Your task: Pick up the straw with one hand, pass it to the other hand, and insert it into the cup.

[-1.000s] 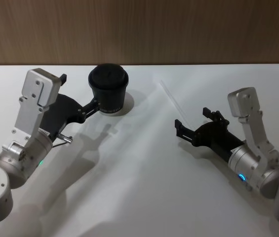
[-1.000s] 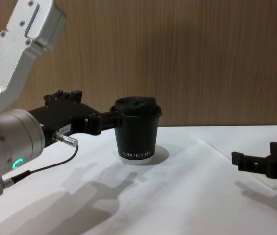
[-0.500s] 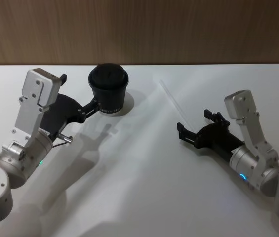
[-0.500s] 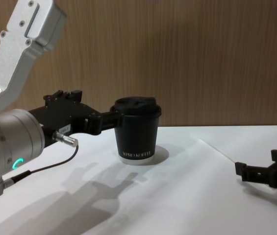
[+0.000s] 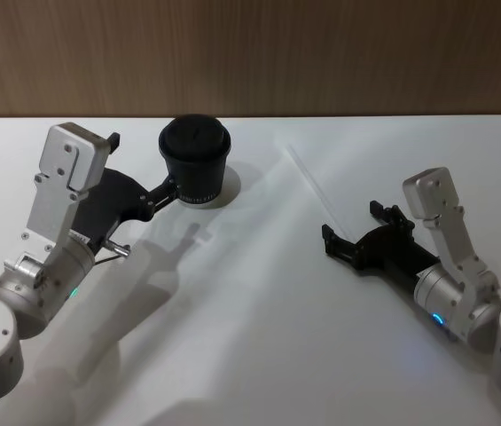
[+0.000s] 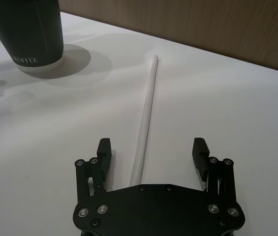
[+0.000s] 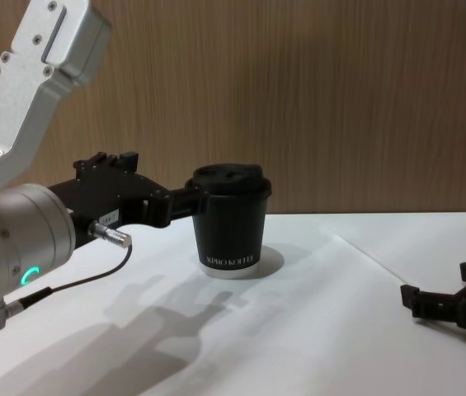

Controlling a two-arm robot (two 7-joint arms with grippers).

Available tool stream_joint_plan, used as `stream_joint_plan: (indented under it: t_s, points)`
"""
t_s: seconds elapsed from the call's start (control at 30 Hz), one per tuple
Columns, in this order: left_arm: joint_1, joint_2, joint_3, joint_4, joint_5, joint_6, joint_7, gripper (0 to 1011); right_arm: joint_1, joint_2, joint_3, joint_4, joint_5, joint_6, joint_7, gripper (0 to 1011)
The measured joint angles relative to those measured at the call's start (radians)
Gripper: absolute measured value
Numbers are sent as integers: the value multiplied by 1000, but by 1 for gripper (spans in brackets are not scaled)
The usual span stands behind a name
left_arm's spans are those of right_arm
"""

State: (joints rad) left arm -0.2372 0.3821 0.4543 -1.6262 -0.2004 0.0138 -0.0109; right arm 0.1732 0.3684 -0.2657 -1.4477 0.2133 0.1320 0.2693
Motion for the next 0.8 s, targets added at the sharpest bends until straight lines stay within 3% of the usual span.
stream_joint_plan:
  t_s: [0.17, 0.27, 0.47, 0.8]
  points:
    - [0, 0, 0, 0, 0, 0, 0, 1002, 4, -2, 1, 11, -5, -6, 4, 998]
    - [0, 0, 0, 0, 0, 0, 0, 1002, 5, -3, 1, 13, -7, -9, 6, 944]
    - [0, 0, 0, 0, 0, 0, 0, 1002, 7, -4, 2, 21, -10, -12, 8, 799]
    - [0, 0, 0, 0, 0, 0, 0, 1001, 9, -5, 4, 27, -13, -14, 10, 473]
